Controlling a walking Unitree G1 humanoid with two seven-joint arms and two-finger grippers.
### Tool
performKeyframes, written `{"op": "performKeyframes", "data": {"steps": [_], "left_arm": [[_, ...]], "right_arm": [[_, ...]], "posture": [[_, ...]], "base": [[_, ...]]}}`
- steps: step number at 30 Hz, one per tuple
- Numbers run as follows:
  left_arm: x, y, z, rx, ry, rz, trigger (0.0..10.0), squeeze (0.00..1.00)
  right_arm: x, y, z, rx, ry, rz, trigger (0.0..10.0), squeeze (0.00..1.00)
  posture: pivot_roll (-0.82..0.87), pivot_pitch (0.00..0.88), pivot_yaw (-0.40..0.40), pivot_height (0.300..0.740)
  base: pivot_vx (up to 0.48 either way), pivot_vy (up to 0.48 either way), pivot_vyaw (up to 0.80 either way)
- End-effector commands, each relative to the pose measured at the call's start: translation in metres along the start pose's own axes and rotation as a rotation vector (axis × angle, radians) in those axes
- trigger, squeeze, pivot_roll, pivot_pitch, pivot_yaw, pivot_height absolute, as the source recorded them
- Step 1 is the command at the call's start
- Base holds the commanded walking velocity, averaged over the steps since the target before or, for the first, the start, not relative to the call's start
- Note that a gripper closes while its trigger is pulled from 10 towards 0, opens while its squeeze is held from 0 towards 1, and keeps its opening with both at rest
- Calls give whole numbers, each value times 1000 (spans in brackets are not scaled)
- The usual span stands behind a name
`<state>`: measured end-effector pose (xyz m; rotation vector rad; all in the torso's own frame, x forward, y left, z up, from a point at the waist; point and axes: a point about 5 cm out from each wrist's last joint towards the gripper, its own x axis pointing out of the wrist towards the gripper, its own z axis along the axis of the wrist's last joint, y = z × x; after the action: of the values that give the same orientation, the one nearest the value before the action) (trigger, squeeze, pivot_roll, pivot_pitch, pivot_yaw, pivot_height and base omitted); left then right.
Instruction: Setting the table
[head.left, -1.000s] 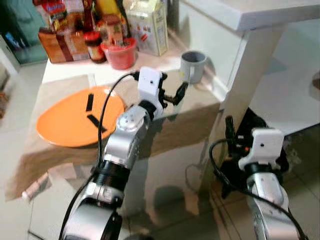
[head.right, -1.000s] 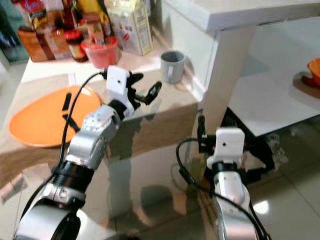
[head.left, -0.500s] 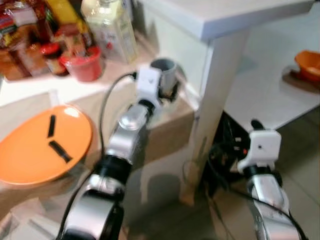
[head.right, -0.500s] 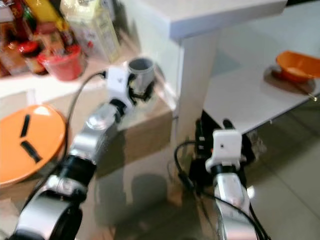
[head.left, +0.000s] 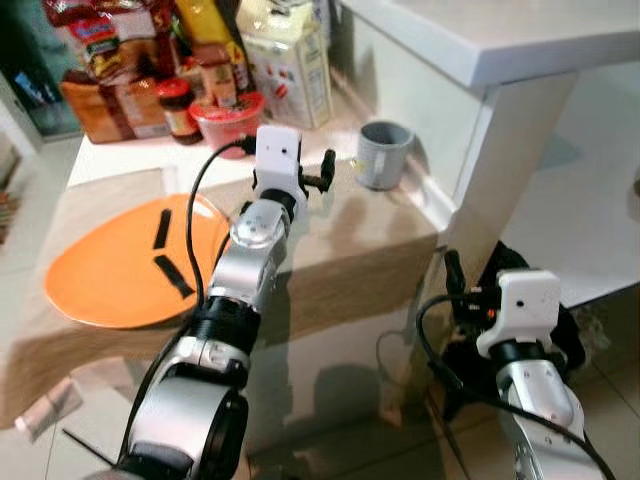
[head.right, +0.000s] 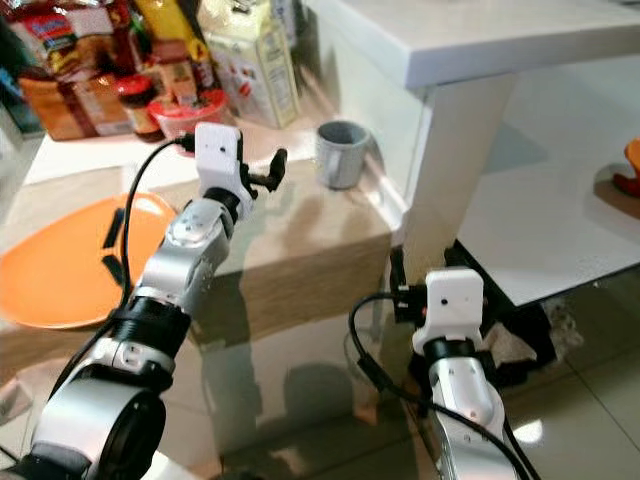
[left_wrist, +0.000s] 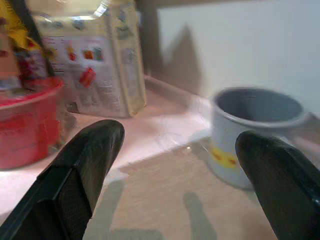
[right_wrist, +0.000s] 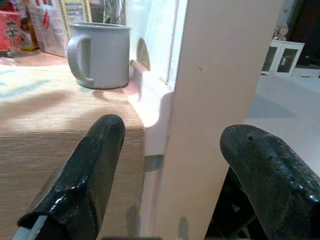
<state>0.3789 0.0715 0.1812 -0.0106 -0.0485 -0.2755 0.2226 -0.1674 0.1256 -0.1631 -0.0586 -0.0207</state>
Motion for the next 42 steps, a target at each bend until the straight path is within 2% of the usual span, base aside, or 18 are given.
{"op": "performKeyframes", "data": {"steps": [1,3,5,8,9,11,18,25,29,38,42], "left_arm": [[4,-2,1,26,27,-3,10000,0],[4,-3,0,26,36,-2,10000,0],[5,-14,1,3,62,-50,10000,0],[2,-28,3,10,60,-117,10000,0],[2,-28,3,10,60,-117,10000,0],[-2,-40,-2,11,78,-162,10000,0],[-2,-56,-11,-17,133,-199,10000,0],[0,-57,-15,7,167,-161,10000,0],[0,-59,-13,-10,160,-155,10000,0],[5,-68,-3,-8,130,-202,10000,0],[10,-67,-1,3,129,-202,10000,0]], "right_arm": [[0,-1,1,6,9,2,10000,0],[-1,-1,0,6,10,3,10000,0],[-1,0,-1,3,16,7,10000,0],[-2,-1,-2,1,21,8,10000,0],[-2,-1,-2,1,21,8,10000,0],[-3,-1,-3,0,27,7,10000,0],[-7,3,-3,7,37,6,10000,0],[-17,2,-4,7,57,-3,10000,0],[-24,0,-5,3,74,-11,10000,0],[-48,-4,-9,17,113,-17,10000,0],[-53,-3,-10,18,131,-26,10000,0]], "posture": [[-33,0,78,740],[-32,0,77,740],[-33,0,76,740],[-32,0,77,740],[-32,0,77,740],[-36,0,80,740],[-58,0,95,740],[-79,0,102,740],[-90,0,103,740],[-112,0,124,740],[-122,0,133,740]], "base": [[0,0,0],[0,0,0],[0,0,0],[0,0,0],[0,0,0],[0,0,0],[0,0,0],[0,0,0],[0,0,0],[0,0,0],[0,0,0]]}}
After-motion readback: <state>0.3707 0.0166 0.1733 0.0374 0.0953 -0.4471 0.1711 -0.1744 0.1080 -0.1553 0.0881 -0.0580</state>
